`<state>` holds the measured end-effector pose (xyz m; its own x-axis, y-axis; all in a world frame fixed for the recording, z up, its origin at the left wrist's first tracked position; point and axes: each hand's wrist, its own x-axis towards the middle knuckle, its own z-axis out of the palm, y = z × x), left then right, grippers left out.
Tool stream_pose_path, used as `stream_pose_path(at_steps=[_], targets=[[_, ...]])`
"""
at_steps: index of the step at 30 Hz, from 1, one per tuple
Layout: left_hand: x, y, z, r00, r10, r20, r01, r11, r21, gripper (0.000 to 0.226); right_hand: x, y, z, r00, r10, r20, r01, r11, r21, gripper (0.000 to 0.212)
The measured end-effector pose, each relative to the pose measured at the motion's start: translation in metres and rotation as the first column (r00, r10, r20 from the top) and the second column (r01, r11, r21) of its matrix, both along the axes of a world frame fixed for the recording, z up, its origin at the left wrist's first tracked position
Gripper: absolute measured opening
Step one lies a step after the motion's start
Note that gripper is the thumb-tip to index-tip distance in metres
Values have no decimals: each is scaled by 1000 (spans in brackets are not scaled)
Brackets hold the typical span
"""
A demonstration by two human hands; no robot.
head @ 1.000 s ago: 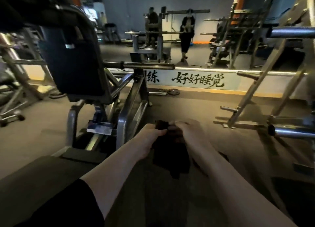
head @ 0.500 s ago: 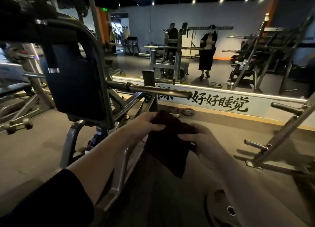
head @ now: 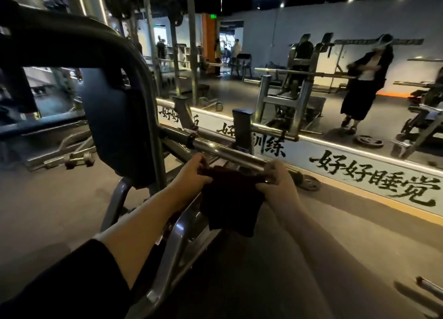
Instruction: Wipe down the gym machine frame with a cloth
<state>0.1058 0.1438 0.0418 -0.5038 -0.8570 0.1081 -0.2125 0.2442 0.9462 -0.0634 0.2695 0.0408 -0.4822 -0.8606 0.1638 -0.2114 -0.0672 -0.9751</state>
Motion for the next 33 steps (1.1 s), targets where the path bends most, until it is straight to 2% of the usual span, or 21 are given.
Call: stream_pose_path(at_steps=[3, 8, 12, 16, 20, 22, 24, 25, 27, 29, 30, 33], targets=[[-19, -24, -4, 991, 52, 123, -37, 991, -126, 35, -20, -37, -9, 986, 97, -135, -87, 994, 73, 33], [-45, -74, -10, 962, 41, 271, 13, 981, -196, 41, -41, -85, -23, 978, 199, -56, -186, 966, 179, 28], [-76, -118, -12, 949, 54, 311, 53, 944, -327, 46, -59, -124, -17, 971, 132, -199, -91, 975, 204, 39], [-94, -167, -17, 942, 66, 329, 91, 894, -439, 38, -68, -192, -13, 925, 33, -379, 53, 975, 214, 23], [-111, -221, -17, 941, 37, 336, 141, 861, -489, 34, -79, -246, -15, 864, -46, -502, 155, 972, 179, 24], [-124, -240, -23, 881, 12, 473, 237, 854, -463, 40, -84, -257, -25, 832, 0, -555, 173, 950, 258, 23], [-132, -247, -42, 703, 40, 710, 355, 845, -399, 53, -86, -260, -43, 721, 167, -673, 194, 883, 427, 35], [-134, -249, -56, 629, 50, 776, 393, 841, -373, 62, -86, -260, -52, 644, 228, -730, 220, 859, 462, 44], [-131, -249, -80, 625, 58, 779, 407, 827, -388, 76, -80, -257, -68, 469, 268, -842, 257, 870, 420, 60], [-131, -256, -92, 676, 61, 735, 394, 813, -430, 78, -79, -261, -78, 390, 257, -884, 278, 883, 379, 76], [-132, -259, -91, 687, 81, 722, 387, 801, -457, 77, -80, -265, -77, 406, 248, -879, 291, 877, 382, 75], [-142, -272, -82, 669, 132, 731, 379, 786, -489, 62, -87, -281, -67, 549, 288, -785, 301, 808, 506, 51]])
